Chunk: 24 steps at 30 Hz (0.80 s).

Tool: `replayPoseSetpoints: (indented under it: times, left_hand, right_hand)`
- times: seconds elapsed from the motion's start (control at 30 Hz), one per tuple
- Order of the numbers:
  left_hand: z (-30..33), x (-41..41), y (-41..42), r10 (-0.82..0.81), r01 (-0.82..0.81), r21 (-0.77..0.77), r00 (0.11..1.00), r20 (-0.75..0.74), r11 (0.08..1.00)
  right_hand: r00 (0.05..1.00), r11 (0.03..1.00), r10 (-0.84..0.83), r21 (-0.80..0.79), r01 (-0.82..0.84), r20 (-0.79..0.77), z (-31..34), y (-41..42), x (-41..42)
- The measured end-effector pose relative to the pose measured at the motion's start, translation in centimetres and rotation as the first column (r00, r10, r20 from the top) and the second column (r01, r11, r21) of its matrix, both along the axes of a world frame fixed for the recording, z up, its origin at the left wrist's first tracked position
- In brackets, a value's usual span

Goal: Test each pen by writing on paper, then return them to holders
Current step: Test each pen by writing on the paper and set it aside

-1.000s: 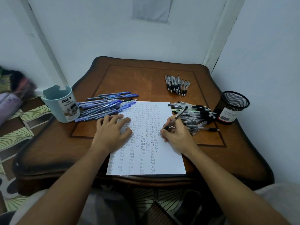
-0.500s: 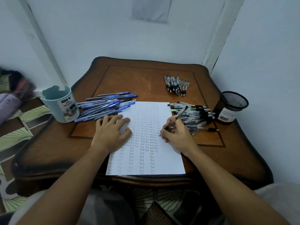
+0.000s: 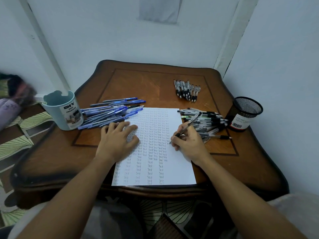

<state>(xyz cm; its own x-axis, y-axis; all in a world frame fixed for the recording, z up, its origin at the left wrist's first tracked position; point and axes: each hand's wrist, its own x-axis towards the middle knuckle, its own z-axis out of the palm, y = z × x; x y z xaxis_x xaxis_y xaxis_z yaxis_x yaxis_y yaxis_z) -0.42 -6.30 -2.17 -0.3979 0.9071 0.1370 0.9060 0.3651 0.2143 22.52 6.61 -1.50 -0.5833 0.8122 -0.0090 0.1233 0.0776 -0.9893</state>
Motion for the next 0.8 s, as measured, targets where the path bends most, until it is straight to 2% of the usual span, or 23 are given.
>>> replayPoseSetpoints:
  times: [0.1, 0.33, 0.47, 0.8]
  left_hand:
    - [0.1, 0.0, 0.0, -0.003, 0.003, 0.000, 1.000, 0.003, 1.000]
    - [0.1, 0.0, 0.0, -0.008, 0.008, -0.003, 1.000, 0.008, 1.000]
    - [0.1, 0.0, 0.0, -0.004, 0.005, -0.007, 1.000, 0.002, 1.000]
    - [0.1, 0.0, 0.0, -0.010, 0.009, -0.015, 1.000, -0.006, 1.000]
  right_hand:
    - [0.999, 0.999, 0.005, 0.039, -0.006, 0.032, 0.2, -0.2, -0.2]
    - [0.987, 0.987, -0.030, -0.160, 0.004, -0.157, 0.9, 0.0, -0.1]
    - [0.977, 0.963, -0.083, -0.269, 0.028, -0.195, 1.7, -0.3, -0.4]
    - [0.977, 0.956, -0.118, -0.286, 0.064, -0.176, 1.8, -0.2, -0.5]
